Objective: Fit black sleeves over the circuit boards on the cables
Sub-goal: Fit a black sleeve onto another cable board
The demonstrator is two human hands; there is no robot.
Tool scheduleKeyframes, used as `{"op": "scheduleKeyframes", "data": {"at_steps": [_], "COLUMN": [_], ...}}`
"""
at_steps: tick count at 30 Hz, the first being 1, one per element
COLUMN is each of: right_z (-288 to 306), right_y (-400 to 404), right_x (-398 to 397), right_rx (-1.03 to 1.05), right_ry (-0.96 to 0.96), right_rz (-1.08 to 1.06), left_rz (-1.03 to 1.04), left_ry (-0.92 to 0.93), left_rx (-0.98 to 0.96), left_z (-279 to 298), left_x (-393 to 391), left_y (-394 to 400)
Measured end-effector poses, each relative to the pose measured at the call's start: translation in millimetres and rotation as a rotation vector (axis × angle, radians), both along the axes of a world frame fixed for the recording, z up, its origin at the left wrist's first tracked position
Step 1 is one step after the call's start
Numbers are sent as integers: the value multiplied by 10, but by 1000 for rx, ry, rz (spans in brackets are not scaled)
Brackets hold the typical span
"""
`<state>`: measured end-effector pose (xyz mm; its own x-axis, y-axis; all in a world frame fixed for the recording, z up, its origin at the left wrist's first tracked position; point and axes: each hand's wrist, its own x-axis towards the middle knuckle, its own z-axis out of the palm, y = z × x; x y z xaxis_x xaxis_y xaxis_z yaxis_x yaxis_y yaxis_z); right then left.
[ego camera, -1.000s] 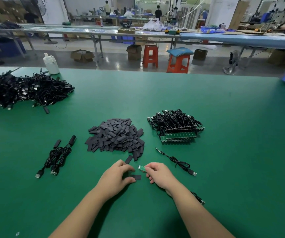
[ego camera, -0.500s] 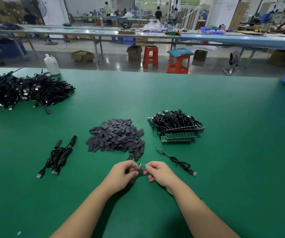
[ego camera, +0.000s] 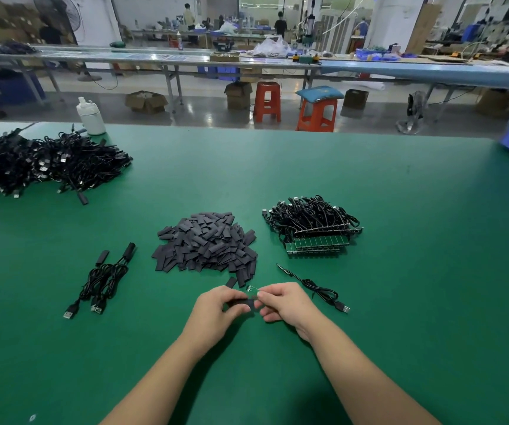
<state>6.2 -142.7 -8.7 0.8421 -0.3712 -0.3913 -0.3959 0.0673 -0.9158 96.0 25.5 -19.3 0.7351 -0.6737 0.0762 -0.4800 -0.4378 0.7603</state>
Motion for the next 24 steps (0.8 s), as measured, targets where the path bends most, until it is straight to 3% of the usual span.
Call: {"op": "scheduleKeyframes", "data": {"at_steps": [9,24], "right_z": [216,177], "right_y": [-121,-97], "right_x": [-35,-53], "right_rx": [-80,-120], "right_ry": [40,27], "right_rz": [163,171], "left_rz": [143,71], "left_ry": [51,55], "left_rx": [-169,-157], "left_z": [68,94], "left_x": [81,-10], "left_y": [66,21]}}
